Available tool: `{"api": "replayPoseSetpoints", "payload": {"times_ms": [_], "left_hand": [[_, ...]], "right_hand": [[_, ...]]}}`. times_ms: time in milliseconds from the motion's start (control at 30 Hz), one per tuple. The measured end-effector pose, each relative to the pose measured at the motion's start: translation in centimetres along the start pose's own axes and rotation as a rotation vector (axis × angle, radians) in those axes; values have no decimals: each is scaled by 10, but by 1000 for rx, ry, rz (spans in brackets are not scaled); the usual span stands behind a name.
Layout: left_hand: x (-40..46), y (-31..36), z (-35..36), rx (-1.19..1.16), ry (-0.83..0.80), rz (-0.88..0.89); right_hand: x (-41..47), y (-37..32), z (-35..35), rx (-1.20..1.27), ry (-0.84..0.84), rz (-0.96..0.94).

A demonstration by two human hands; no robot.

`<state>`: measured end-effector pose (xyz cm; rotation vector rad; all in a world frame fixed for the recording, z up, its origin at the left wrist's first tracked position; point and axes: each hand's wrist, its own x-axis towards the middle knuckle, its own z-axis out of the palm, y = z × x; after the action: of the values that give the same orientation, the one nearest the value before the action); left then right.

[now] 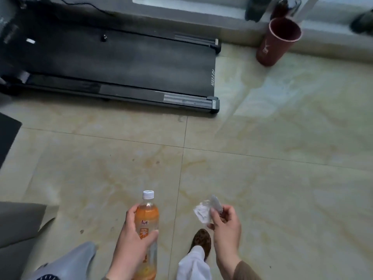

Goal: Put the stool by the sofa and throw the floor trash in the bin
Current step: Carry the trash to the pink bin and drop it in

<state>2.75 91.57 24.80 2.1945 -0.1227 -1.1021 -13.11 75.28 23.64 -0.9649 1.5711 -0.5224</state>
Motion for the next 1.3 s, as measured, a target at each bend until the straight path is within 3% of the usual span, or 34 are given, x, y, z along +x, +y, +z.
{"api": "replayPoseSetpoints", "payload": {"times_ms": [267, 833, 1300], "left_hand": [[38, 109, 70, 99, -94, 84], [155, 314, 183, 211, -259, 180], [218, 477, 330, 281, -299, 214]], "right_hand": [[93, -67, -45, 68, 121, 16], [267, -173, -56, 191, 311, 94], [453, -281, -131, 222, 329, 90]]}}
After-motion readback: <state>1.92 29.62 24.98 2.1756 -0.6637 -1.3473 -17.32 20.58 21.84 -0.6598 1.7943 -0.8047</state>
